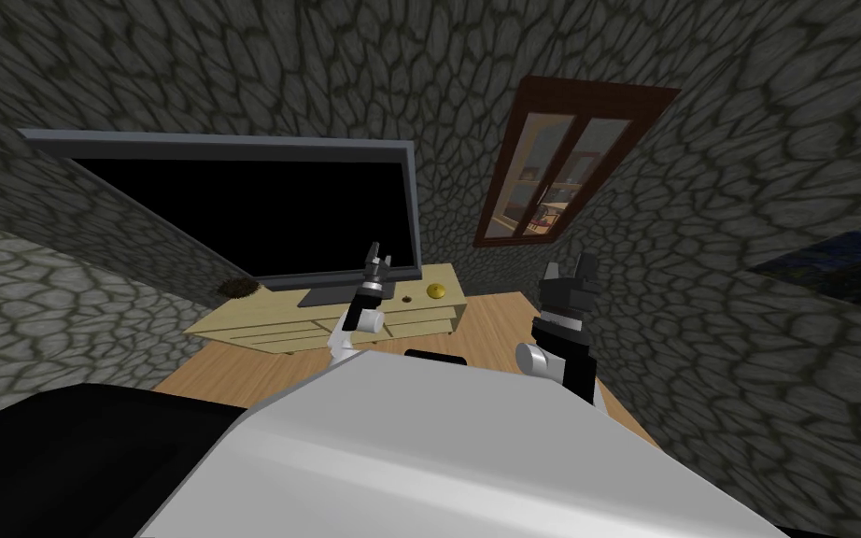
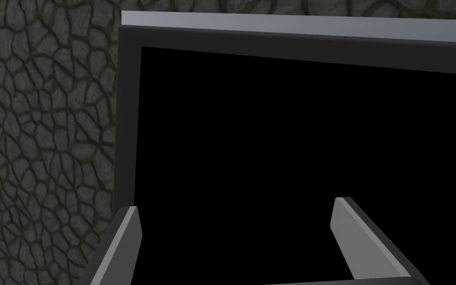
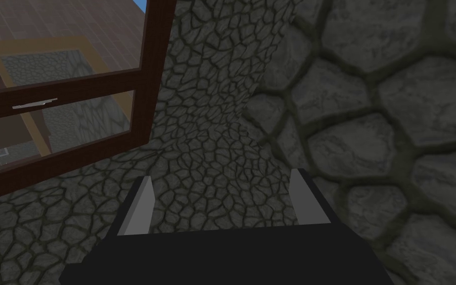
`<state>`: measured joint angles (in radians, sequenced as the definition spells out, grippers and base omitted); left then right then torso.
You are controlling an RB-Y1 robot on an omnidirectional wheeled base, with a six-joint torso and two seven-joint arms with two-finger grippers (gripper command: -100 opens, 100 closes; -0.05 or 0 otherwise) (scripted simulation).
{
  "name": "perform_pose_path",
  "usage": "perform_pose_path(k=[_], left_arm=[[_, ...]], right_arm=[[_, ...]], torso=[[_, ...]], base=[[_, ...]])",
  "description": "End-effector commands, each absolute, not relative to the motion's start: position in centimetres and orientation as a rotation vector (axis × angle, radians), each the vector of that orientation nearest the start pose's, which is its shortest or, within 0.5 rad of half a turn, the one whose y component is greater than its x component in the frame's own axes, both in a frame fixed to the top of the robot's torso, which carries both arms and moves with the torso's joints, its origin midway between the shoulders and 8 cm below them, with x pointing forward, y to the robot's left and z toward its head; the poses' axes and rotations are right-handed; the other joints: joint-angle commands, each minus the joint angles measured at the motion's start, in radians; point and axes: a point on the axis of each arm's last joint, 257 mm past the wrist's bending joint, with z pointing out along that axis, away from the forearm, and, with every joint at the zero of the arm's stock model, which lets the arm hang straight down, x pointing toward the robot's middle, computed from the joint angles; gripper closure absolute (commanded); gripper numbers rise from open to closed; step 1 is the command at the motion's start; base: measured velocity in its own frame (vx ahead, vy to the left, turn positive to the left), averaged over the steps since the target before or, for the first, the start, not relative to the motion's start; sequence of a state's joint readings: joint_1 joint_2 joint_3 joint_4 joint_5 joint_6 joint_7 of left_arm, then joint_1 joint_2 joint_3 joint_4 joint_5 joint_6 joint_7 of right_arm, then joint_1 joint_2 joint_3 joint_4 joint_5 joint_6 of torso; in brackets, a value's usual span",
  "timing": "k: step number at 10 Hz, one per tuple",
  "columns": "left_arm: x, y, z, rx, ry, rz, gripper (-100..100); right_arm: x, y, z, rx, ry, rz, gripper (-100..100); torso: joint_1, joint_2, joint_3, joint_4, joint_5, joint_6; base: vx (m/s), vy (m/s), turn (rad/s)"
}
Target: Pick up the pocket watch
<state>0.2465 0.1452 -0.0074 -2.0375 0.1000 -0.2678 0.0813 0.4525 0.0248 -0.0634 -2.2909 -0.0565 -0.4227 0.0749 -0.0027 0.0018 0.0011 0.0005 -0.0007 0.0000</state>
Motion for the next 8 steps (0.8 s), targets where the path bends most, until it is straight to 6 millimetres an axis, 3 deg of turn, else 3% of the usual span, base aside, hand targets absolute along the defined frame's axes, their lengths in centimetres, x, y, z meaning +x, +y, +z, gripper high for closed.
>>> perform_pose_path(k=[1, 5, 8], left_arm=[[46.3, 25.7, -5.4, -0.884, 0.87, -1.442, -100], [50.1, 23.9, -8.0, -0.982, 0.958, -1.474, -100], [51.7, 23.4, -10.3, -1.046, 1.011, -1.468, -100]], right_arm=[[35.2, -30.6, 3.1, 0.695, 0.588, 1.219, 0], [35.2, -30.6, 3.1, 0.695, 0.588, 1.219, 0], [35.2, -30.6, 3.1, 0.695, 0.588, 1.218, 0]], torso=[[0.0, 0.0, 0.0, 0.0, 0.0, 0.0], [0.001, 0.0, 0.0, 0.0, 0.0, 0.0], [0.002, -0.001, 0.0, 0.0, 0.0, 0.0]], base=[[-0.021, -0.024, -0.003], [-0.034, -0.029, -0.015], [-0.02, -0.018, -0.015]])
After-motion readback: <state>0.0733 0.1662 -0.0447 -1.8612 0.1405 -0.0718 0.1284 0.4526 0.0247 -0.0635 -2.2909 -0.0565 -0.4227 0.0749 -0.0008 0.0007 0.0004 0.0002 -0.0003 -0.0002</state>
